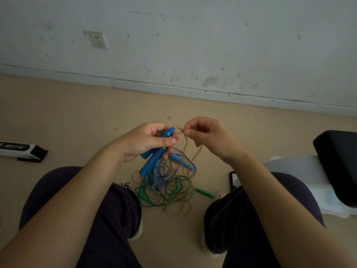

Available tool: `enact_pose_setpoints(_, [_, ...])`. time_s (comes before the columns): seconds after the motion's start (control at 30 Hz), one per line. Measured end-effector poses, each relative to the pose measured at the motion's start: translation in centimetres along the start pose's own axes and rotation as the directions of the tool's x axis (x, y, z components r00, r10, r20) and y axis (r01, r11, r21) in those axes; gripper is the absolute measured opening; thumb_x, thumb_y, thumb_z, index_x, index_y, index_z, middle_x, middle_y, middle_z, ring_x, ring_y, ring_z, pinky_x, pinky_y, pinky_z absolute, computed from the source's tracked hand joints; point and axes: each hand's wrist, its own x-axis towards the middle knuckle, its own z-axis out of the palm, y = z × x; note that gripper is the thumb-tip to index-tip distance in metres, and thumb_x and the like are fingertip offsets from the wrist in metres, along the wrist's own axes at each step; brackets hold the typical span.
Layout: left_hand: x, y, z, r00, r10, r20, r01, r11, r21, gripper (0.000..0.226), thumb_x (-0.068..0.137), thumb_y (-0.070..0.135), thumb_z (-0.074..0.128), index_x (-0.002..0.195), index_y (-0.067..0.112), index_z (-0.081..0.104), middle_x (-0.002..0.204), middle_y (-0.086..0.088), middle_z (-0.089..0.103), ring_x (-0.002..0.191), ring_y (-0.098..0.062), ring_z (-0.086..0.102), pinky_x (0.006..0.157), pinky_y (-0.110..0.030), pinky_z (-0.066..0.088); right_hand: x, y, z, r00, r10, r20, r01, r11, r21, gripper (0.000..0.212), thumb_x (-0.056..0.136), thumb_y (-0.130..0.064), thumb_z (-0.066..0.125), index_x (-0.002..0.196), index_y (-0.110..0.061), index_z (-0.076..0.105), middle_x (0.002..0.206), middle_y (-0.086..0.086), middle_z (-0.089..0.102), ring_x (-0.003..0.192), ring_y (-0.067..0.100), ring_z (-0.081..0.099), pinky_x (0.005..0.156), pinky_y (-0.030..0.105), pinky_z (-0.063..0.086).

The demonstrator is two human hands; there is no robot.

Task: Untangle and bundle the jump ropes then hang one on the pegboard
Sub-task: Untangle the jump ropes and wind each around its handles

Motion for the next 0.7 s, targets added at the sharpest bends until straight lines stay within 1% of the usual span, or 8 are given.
enact_pose_setpoints(0.1, [-0.1,-0.1,-0.3,0.999,-0.035,0.014,0.035,0.999,-0.004,0.038,0.079,0.025,0.075,0.114,0.012,0.065,0.086,-0.002,0.073,0.072,-0.022,0.068,0.071,-0.033,0.059,0.1,0.2,-0.8,0.998,0.002,-0.07,0.002,0.998,0.059,0.008,0.092,-0.008,0.065,0.091,-0.015,0.067,0.083,0.001,0.065,0.077,0.014,0.061,0.075,0.034,0.053])
enact_pose_setpoints(0.17, [0.0,-0.2,-0.2,0.999,-0.046,0.025,0.046,0.999,-0.019,0.038,0.08,0.023,0.074,0.115,0.011,0.065,0.088,-0.005,0.073,0.071,-0.024,0.068,0.068,-0.034,0.059,0.2,0.3,-0.7,0.999,-0.002,-0.038,0.004,0.998,0.056,0.009,0.09,-0.01,0.067,0.098,-0.013,0.066,0.097,0.006,0.07,0.091,0.016,0.066,0.087,0.036,0.054])
enact_pose_setpoints(0.23, [0.0,-0.2,0.1,0.998,-0.052,0.041,0.053,0.998,-0.018,0.037,0.082,0.021,0.073,0.116,0.01,0.064,0.09,-0.009,0.074,0.07,-0.024,0.068,0.065,-0.034,0.059,0.1,0.3,-0.2,0.999,-0.012,0.038,0.01,0.998,0.061,0.018,0.088,-0.012,0.071,0.105,-0.013,0.065,0.104,0.005,0.071,0.1,0.018,0.069,0.093,0.034,0.054])
enact_pose_setpoints(0.33, [0.1,-0.2,0.4,0.996,-0.058,0.071,0.057,0.998,0.007,0.037,0.081,0.022,0.074,0.115,0.012,0.065,0.093,-0.01,0.075,0.069,-0.022,0.069,0.064,-0.032,0.058,0.1,0.0,0.4,0.994,0.008,0.106,-0.011,0.999,0.032,0.018,0.087,-0.009,0.071,0.104,-0.011,0.064,0.092,0.004,0.072,0.084,0.018,0.07,0.082,0.031,0.056])
enact_pose_setpoints(0.4, [0.1,-0.1,0.4,0.995,-0.059,0.076,0.057,0.998,0.032,0.039,0.08,0.024,0.074,0.116,0.013,0.065,0.094,-0.009,0.076,0.069,-0.02,0.07,0.062,-0.029,0.057,0.0,-0.3,0.3,0.994,0.021,0.11,-0.02,1.0,-0.008,0.013,0.088,-0.006,0.07,0.1,-0.01,0.065,0.081,0.003,0.068,0.068,0.013,0.062,0.065,0.026,0.052])
enact_pose_setpoints(0.47, [0.1,-0.1,0.3,0.994,-0.068,0.081,0.064,0.997,0.048,0.042,0.08,0.025,0.075,0.118,0.011,0.064,0.094,-0.009,0.076,0.069,-0.019,0.07,0.061,-0.027,0.057,0.0,-0.6,0.1,0.995,0.021,0.095,-0.021,1.0,-0.004,0.011,0.089,-0.004,0.068,0.096,-0.011,0.065,0.075,-0.003,0.065,0.06,0.008,0.053,0.055,0.023,0.045])
enact_pose_setpoints(0.6, [-0.2,-0.1,-0.1,0.982,-0.144,0.118,0.134,0.987,0.092,0.041,0.079,0.028,0.076,0.112,0.008,0.065,0.088,-0.009,0.074,0.068,-0.02,0.067,0.059,-0.029,0.058,-0.3,-0.9,-0.9,0.998,0.032,0.052,-0.037,0.996,0.083,0.012,0.091,-0.001,0.065,0.098,-0.01,0.064,0.071,-0.002,0.057,0.055,0.011,0.042,0.049,0.025,0.036])
enact_pose_setpoints(0.7, [-0.4,-0.1,-0.3,0.977,-0.176,0.118,0.164,0.981,0.101,0.044,0.079,0.033,0.075,0.112,0.006,0.066,0.085,-0.008,0.073,0.068,-0.02,0.067,0.055,-0.028,0.057,-0.5,-1.0,-1.3,0.997,0.051,0.054,-0.055,0.996,0.073,0.011,0.091,-0.003,0.065,0.098,-0.011,0.064,0.071,0.002,0.054,0.052,0.008,0.04,0.046,0.022,0.034])
